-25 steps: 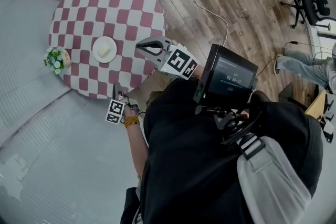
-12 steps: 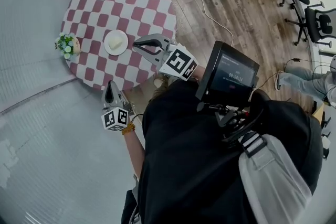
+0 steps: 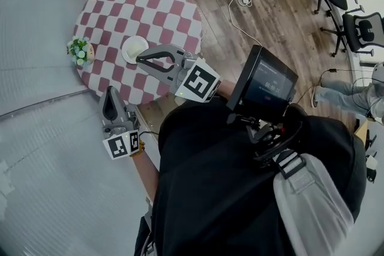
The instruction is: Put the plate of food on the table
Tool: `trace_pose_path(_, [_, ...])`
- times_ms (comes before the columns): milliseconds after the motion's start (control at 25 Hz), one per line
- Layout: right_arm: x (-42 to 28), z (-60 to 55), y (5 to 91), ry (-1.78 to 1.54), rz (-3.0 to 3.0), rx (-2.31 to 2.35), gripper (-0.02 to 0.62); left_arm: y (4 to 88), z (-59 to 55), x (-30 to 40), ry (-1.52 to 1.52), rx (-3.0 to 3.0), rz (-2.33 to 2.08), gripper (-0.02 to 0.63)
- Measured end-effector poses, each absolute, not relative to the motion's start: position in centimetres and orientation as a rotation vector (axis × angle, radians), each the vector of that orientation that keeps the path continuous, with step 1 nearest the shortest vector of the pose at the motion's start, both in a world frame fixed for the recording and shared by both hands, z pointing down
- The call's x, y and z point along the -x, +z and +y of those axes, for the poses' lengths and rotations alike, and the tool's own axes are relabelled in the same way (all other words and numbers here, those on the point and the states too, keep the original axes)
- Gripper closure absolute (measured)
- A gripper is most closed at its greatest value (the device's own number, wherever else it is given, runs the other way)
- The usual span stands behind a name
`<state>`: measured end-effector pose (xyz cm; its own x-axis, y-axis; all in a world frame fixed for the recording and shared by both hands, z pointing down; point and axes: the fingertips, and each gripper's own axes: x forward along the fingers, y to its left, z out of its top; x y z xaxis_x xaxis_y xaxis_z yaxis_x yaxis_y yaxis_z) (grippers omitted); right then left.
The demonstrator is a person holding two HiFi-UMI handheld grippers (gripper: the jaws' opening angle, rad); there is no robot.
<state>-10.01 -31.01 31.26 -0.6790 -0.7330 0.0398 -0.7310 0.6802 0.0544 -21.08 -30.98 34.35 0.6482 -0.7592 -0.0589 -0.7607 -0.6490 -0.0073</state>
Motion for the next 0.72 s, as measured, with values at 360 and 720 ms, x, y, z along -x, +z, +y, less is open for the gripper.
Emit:
trace_pose_path(360, [12.4, -28.8, 38.8, 0.138, -2.761, -1.062, 0.586, 41.6, -28.5, 21.8, -0.101, 2.949, 1.314, 0.6])
trace_pose_path(720, [13.7, -27.7, 40.6, 0.183, -2.744, -1.019, 0.586, 43.6, -27.7, 21.8, -0.182, 2.975, 1.301, 0.6])
